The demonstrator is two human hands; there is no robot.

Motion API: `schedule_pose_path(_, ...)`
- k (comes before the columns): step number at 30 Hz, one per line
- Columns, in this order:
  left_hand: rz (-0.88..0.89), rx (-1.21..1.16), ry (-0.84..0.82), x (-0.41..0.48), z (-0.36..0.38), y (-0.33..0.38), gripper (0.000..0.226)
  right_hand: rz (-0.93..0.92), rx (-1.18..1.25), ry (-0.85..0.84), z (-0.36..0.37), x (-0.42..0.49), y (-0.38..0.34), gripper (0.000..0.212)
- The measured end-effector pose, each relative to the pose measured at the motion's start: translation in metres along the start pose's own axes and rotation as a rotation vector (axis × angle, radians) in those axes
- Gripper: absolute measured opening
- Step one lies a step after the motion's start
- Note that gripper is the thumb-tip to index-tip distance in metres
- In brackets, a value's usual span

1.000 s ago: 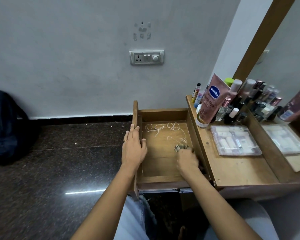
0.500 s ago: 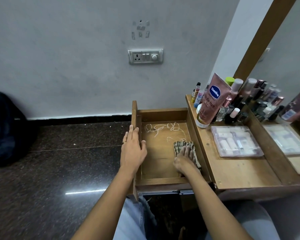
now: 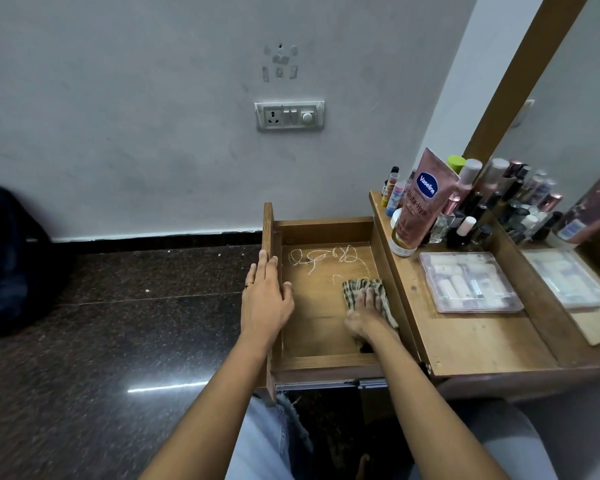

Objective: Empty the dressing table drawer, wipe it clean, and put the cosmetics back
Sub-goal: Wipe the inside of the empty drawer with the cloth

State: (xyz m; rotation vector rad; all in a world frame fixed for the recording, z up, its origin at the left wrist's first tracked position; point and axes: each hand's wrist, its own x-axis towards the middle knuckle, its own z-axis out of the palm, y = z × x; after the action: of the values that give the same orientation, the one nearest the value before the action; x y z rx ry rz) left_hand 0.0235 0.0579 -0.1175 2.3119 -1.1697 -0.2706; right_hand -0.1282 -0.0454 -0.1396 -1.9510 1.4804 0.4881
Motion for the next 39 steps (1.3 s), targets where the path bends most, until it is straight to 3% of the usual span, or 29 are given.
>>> schedule_pose_path(5,-0.009,0.005,0.004,0.002,0.001,0.002,0.057,-0.098,0.000,-0.014,-0.020,0.015,-0.011,0.059)
schedule_pose_path(9,-0.007,0.022,0.003,0.001,0.000,0.001,0.058,-0.190,-0.062,-0.099,0.004,0.002,-0.022,0.061)
schedule_pose_path(12,0.003,0.023,0.005,-0.001,0.000,0.000,0.058,-0.122,-0.093,-0.111,0.015,-0.003,-0.006,0.066)
schedule_pose_path(17,0.000,-0.030,-0.021,0.001,0.001,-0.002,0.060,0.003,-0.072,0.043,-0.011,0.015,-0.003,0.067)
schedule_pose_path(25,-0.011,0.027,-0.024,0.004,0.004,-0.002,0.063,-0.201,-0.158,-0.102,0.010,-0.002,-0.043,0.064)
schedule_pose_path(30,0.011,0.047,-0.015,0.003,0.005,-0.005,0.061,-0.034,-0.071,-0.153,0.020,-0.016,-0.018,0.064)
schedule_pose_path(34,0.012,0.044,-0.010,0.004,0.005,-0.003,0.061,0.032,-0.055,-0.029,-0.010,0.005,-0.011,0.064)
schedule_pose_path(39,0.008,0.132,-0.013,0.007,0.008,-0.002,0.064,-0.051,-0.114,-0.033,-0.018,0.017,-0.045,0.067)
